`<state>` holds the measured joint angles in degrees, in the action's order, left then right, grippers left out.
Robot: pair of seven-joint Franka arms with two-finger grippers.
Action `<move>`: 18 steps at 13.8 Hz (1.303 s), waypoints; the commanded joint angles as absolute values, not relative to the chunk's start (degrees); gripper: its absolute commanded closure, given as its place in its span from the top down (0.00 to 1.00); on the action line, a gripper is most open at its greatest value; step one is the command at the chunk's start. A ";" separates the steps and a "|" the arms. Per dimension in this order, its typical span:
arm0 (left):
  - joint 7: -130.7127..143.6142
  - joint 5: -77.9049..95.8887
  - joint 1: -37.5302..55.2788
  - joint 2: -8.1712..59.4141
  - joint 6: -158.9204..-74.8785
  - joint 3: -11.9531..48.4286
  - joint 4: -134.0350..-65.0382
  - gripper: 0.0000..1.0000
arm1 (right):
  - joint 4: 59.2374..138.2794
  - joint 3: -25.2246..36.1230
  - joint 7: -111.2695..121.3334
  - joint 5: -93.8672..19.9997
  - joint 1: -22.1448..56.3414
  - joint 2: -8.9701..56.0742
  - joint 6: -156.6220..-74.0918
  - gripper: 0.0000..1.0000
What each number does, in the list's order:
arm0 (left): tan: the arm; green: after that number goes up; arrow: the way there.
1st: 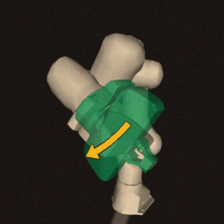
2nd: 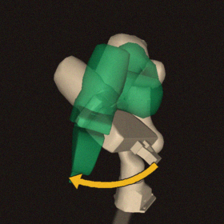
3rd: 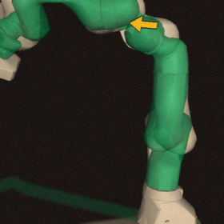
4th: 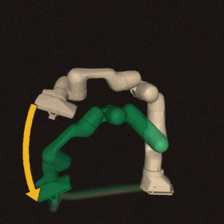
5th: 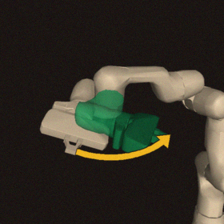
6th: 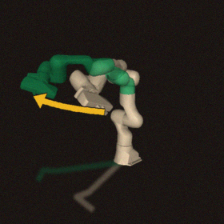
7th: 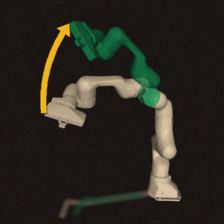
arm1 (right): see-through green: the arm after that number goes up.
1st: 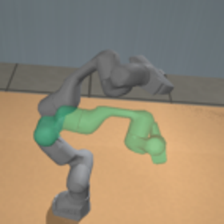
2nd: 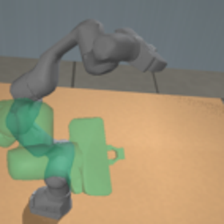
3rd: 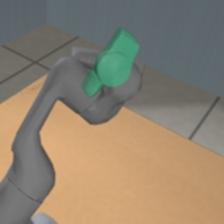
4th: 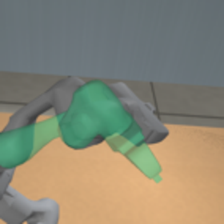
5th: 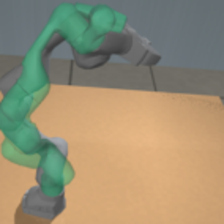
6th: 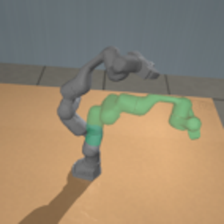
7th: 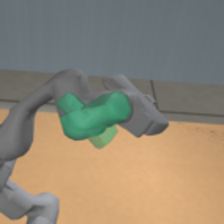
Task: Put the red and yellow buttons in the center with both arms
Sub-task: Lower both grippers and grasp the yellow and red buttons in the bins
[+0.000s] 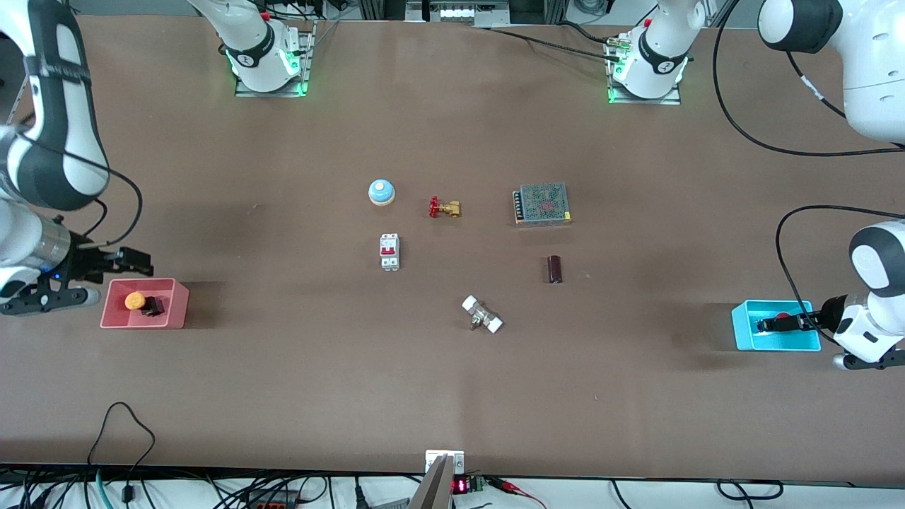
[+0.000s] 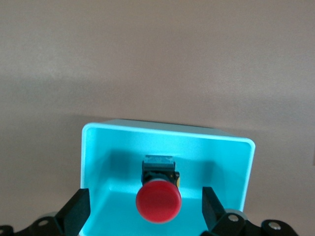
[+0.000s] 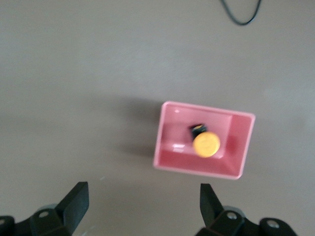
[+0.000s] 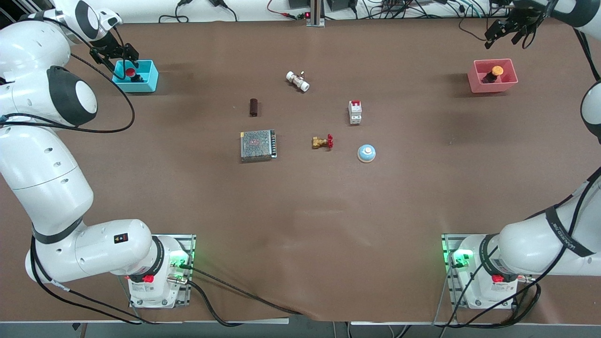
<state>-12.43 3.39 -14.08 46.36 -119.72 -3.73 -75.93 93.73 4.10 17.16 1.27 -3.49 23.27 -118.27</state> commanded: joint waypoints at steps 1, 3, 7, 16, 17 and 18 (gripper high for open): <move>-15.12 4.74 -14.68 47.72 -120.06 -3.34 -74.09 1.00 | 94.57 3.78 18.37 3.95 -4.91 25.21 -124.43 1.00; -15.21 5.18 -14.42 48.60 -120.15 -3.34 -74.53 1.00 | 98.15 3.78 18.46 4.04 -6.41 26.10 -130.65 1.00; -17.38 5.10 -14.50 49.57 -120.15 -3.34 -74.62 1.00 | 101.34 3.78 21.44 4.04 -7.91 28.39 -139.04 1.00; -22.59 4.75 -14.33 50.01 -120.15 -3.43 -74.62 0.55 | 102.57 3.69 21.44 4.04 -8.88 31.11 -141.24 1.00; -22.07 4.92 -14.33 50.01 -120.15 -3.43 -74.62 0.51 | 102.57 3.52 21.45 4.04 -9.40 31.37 -141.24 1.00; -21.97 5.01 -14.33 50.01 -120.15 -3.43 -74.62 0.44 | 102.57 3.43 21.45 4.04 -9.58 31.46 -141.24 1.00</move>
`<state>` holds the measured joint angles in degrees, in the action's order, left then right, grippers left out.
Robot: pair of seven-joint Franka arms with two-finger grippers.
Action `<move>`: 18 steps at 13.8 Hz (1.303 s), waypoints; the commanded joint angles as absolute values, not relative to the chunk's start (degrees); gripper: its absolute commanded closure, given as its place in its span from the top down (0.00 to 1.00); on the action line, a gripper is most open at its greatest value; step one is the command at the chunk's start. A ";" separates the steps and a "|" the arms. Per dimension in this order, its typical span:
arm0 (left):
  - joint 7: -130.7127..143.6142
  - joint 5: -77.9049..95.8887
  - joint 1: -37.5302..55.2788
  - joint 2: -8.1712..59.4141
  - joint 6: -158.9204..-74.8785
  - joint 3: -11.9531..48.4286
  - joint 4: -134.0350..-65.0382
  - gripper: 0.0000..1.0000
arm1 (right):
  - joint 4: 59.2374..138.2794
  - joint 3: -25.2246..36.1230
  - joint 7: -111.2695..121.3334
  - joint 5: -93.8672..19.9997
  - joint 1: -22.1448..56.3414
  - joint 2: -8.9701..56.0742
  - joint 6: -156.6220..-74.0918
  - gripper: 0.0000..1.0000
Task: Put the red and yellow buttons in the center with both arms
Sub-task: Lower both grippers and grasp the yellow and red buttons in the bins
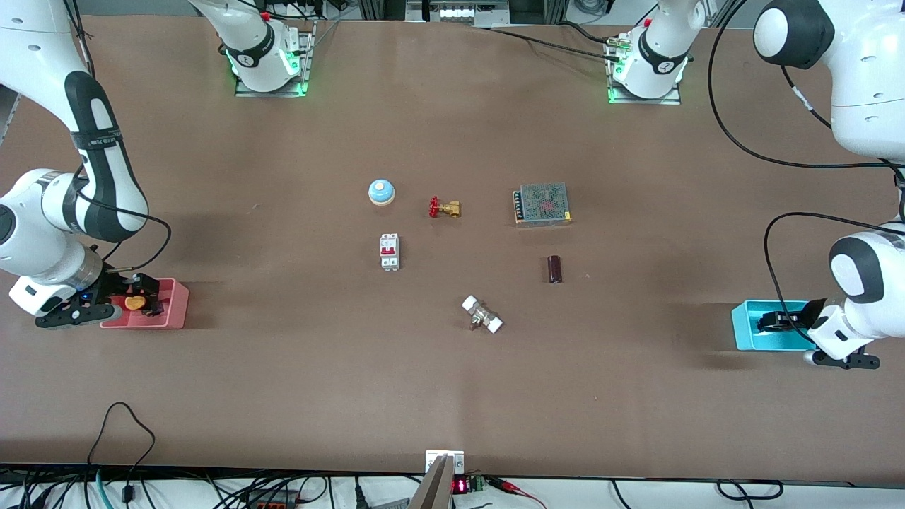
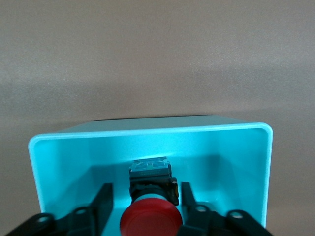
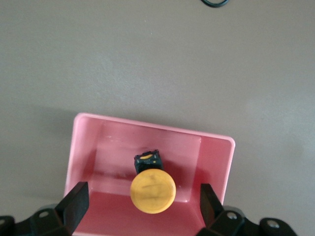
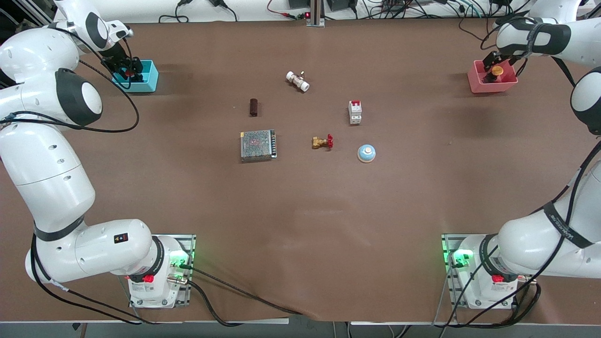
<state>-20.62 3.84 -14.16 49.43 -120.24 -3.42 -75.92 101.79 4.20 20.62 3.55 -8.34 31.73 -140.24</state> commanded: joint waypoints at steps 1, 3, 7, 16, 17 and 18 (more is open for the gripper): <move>-22.41 5.10 -14.41 50.01 -120.15 -3.43 -74.62 0.41 | 102.57 3.34 21.45 4.04 -9.93 31.55 -141.33 1.00; -22.59 5.01 -14.59 49.83 -120.15 -3.43 -74.62 0.36 | 102.48 3.16 21.45 4.04 -10.02 31.82 -141.42 1.00; -22.41 4.13 -14.15 41.17 -119.01 -2.99 -78.56 0.35 | 102.48 3.16 21.45 3.87 -10.02 32.78 -142.38 1.00; -12.76 5.10 -8.53 20.31 -116.72 0.78 -104.93 0.33 | 102.57 2.38 21.36 3.60 -11.16 33.75 -143.26 1.00; -11.18 5.10 -8.53 20.04 -116.72 2.01 -105.90 0.33 | 102.57 2.20 21.36 3.60 -11.68 33.75 -143.26 1.00; -10.29 5.10 -8.53 20.04 -116.81 3.24 -107.04 0.33 | 102.57 2.11 21.36 3.60 -11.78 33.84 -143.26 1.00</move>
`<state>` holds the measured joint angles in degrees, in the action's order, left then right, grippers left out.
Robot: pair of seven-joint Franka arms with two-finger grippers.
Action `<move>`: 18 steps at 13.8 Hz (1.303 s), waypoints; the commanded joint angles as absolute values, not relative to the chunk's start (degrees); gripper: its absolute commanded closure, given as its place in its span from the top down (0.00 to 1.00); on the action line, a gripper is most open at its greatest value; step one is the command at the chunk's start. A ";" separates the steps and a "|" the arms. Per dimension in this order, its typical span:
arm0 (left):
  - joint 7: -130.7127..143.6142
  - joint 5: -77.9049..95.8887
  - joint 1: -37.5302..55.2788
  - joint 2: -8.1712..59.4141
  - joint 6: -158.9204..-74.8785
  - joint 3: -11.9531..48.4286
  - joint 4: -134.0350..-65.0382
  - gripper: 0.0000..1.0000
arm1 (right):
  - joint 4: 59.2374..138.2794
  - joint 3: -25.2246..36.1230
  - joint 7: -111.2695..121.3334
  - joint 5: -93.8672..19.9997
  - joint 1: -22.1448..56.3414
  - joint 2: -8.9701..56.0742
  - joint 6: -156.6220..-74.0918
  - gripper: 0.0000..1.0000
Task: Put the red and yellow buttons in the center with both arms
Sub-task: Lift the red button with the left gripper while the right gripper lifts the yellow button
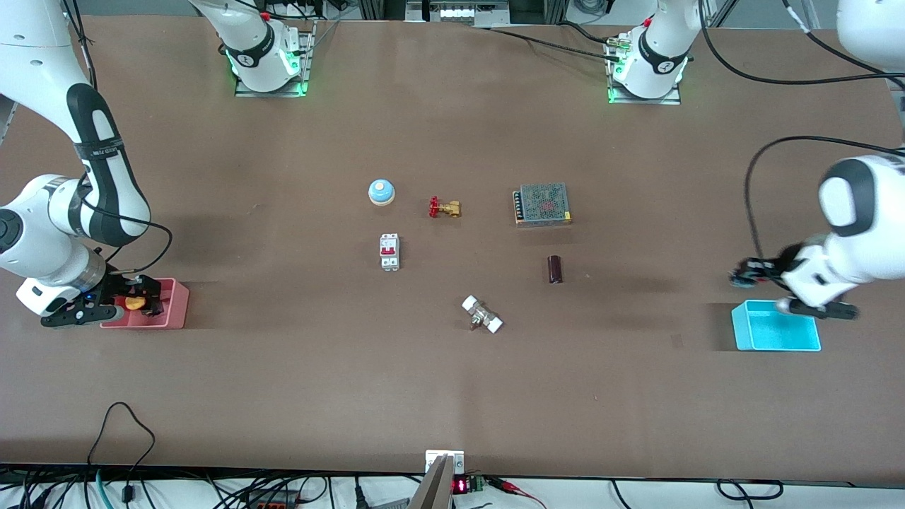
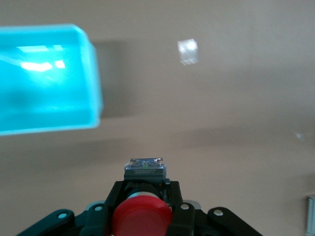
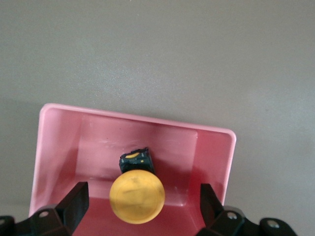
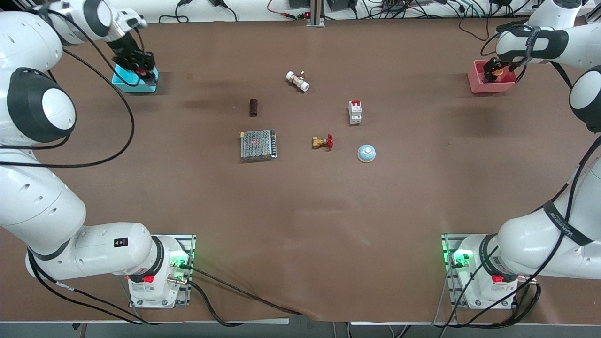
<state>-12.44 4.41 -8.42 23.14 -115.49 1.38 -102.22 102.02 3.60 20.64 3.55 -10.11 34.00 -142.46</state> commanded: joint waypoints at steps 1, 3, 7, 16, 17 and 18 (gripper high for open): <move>-9.67 5.18 -8.53 20.13 -117.24 4.38 -108.27 0.33 | 102.57 2.11 21.36 3.60 -11.78 33.84 -143.26 0.99; -9.05 5.54 -8.53 20.13 -120.74 5.44 -111.78 0.33 | 102.57 2.11 21.97 3.52 -11.86 33.84 -143.26 0.90; -8.79 5.54 -8.44 20.13 -127.95 5.98 -115.91 0.34 | 102.57 1.67 22.15 3.52 -11.95 33.84 -143.09 0.68; -7.03 5.54 -8.44 20.48 -144.05 5.98 -127.35 0.49 | 102.48 1.49 22.50 3.52 -11.95 33.84 -142.91 0.38; -6.86 5.54 -8.44 20.39 -143.70 5.98 -127.01 0.77 | 102.48 1.49 22.50 3.52 -11.95 33.84 -142.91 0.39; -6.59 5.54 -8.52 19.87 -143.35 5.98 -125.96 1.00 | 102.48 1.49 22.50 3.52 -11.95 33.84 -142.82 0.38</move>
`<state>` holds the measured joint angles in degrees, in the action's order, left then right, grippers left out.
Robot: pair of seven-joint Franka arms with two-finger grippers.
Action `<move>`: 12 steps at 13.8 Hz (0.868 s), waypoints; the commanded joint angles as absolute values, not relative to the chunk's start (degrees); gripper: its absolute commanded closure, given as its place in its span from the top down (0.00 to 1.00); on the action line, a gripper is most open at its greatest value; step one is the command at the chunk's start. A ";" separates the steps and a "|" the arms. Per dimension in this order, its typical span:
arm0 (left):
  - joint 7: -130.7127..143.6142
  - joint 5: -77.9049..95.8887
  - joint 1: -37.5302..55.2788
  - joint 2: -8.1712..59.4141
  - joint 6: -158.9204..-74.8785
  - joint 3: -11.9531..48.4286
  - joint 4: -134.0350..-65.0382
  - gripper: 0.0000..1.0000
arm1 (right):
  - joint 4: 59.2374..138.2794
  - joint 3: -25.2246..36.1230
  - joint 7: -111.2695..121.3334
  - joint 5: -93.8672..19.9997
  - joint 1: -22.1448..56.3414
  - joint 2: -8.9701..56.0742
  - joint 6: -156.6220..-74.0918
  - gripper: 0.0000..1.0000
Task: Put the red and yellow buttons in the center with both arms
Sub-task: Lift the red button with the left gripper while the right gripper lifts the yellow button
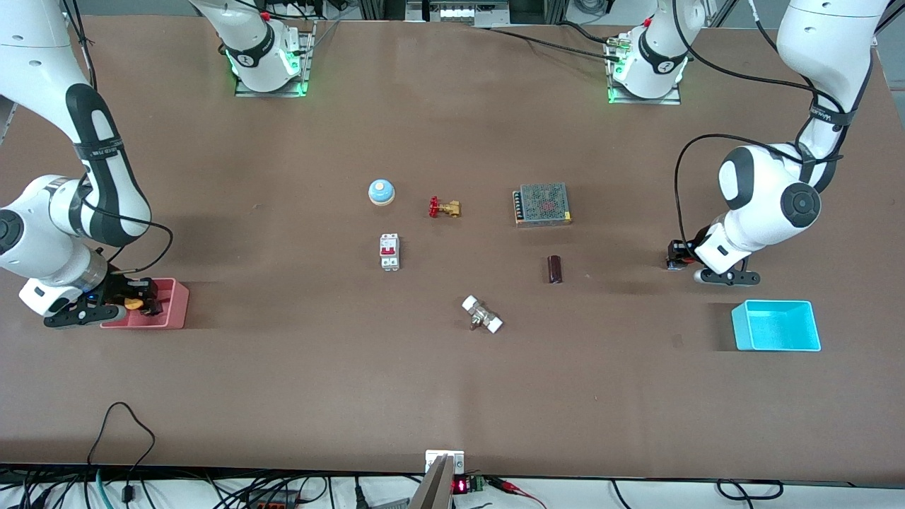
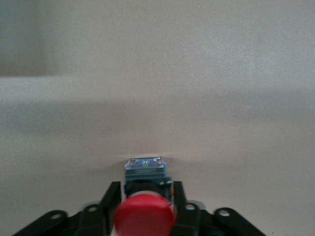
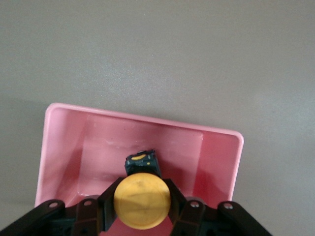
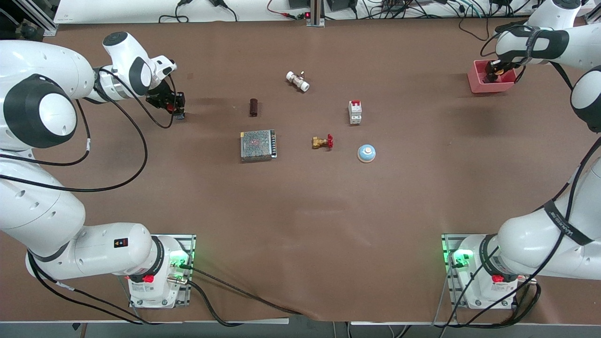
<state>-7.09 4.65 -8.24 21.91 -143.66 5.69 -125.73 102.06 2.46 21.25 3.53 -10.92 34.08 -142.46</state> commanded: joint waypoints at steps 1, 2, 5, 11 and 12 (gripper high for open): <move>-6.59 5.54 -8.44 18.99 -142.39 5.98 -124.12 1.00 | 102.39 1.49 22.50 3.52 -11.95 33.84 -142.82 0.38; -6.59 5.54 -8.44 18.29 -140.03 5.98 -122.01 1.00 | 102.31 1.49 22.59 3.52 -11.95 33.84 -142.82 0.39; -6.85 5.10 -8.44 17.32 -130.20 5.71 -111.83 1.00 | 101.87 0.71 22.68 3.34 -11.69 30.25 -137.67 0.38; -6.59 5.18 -8.53 14.94 -118.07 3.34 -97.76 1.00 | 99.14 -6.22 14.98 1.68 -10.29 14.69 -112.70 0.34; -6.59 5.27 -8.53 15.12 -114.82 3.17 -95.21 1.00 | 99.14 -7.89 10.94 1.58 -9.07 14.24 -111.89 0.35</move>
